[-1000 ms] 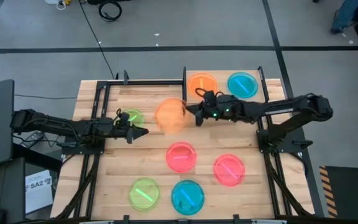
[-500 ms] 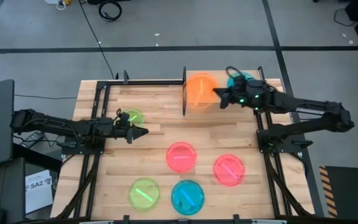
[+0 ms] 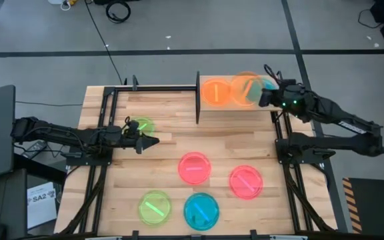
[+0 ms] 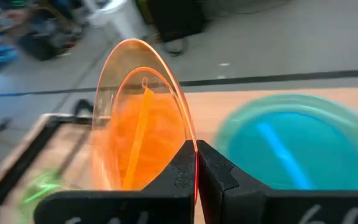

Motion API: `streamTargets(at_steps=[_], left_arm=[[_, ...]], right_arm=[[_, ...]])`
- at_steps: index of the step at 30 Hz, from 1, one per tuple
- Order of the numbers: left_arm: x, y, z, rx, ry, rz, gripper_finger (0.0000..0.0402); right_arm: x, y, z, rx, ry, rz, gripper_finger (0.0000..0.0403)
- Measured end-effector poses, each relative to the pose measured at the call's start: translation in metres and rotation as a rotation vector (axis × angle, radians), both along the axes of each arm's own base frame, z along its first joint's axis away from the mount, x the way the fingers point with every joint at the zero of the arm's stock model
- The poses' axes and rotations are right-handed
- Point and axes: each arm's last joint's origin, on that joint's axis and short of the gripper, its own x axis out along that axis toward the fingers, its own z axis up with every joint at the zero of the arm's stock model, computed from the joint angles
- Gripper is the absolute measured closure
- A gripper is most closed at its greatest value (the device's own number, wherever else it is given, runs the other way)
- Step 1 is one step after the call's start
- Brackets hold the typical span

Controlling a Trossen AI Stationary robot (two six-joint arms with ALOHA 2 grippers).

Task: Place and stack plates onto a shelf
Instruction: Stack the orange plate on top of the blue plate on the shelf

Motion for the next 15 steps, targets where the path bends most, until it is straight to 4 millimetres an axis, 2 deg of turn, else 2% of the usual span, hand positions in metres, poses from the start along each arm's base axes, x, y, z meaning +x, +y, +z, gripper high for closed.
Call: streamTargets(at_steps=[15], left_arm=[[0.000,0.000,0.000,0.000,0.000,0.000,0.0287]], right_arm=[[-0.021,-0.010,-0.010,0.030,0.120,-0.266,0.0393]])
